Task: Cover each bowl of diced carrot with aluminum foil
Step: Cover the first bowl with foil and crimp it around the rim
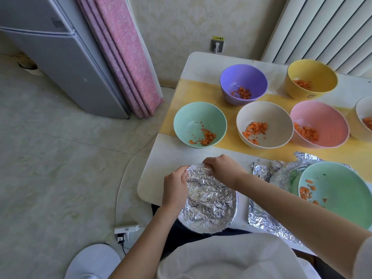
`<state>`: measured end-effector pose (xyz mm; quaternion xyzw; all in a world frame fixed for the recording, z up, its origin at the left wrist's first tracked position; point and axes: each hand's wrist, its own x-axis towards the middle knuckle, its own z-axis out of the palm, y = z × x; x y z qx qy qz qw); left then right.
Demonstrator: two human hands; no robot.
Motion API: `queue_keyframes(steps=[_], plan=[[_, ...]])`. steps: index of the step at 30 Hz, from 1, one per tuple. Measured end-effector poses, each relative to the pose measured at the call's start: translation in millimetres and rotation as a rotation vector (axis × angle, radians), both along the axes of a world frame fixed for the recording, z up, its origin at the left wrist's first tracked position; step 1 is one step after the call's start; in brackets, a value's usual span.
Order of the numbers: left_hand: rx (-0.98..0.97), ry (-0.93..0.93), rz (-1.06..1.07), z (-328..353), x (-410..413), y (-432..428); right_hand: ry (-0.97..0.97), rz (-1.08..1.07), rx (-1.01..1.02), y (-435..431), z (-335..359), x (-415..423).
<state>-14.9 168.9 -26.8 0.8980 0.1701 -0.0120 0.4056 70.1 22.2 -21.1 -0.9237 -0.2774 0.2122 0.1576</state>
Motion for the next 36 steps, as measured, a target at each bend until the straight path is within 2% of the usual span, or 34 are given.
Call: queue_keyframes(steps=[4, 13, 26, 29, 32, 36], plan=[[0.02, -0.015, 0.007, 1, 0, -3, -0.022, 0.019, -0.104, 8, 3, -1], [0.056, -0.032, -0.011, -1, -1, -3, -0.098, 0.151, -0.136, 19, 5, 2], [0.01, -0.029, -0.062, 0, 1, 2, -0.12, 0.223, -0.126, 22, -4, 1], [0.023, -0.003, -0.035, 0, 4, 2, -0.04, 0.179, -0.039, 18, -5, -1], [0.054, 0.014, -0.03, -3, 3, 2, 0.065, 0.016, 0.063, 8, -5, -2], [0.076, 0.016, -0.034, -5, 3, 0, 0.116, -0.094, 0.102, -1, -9, -5]])
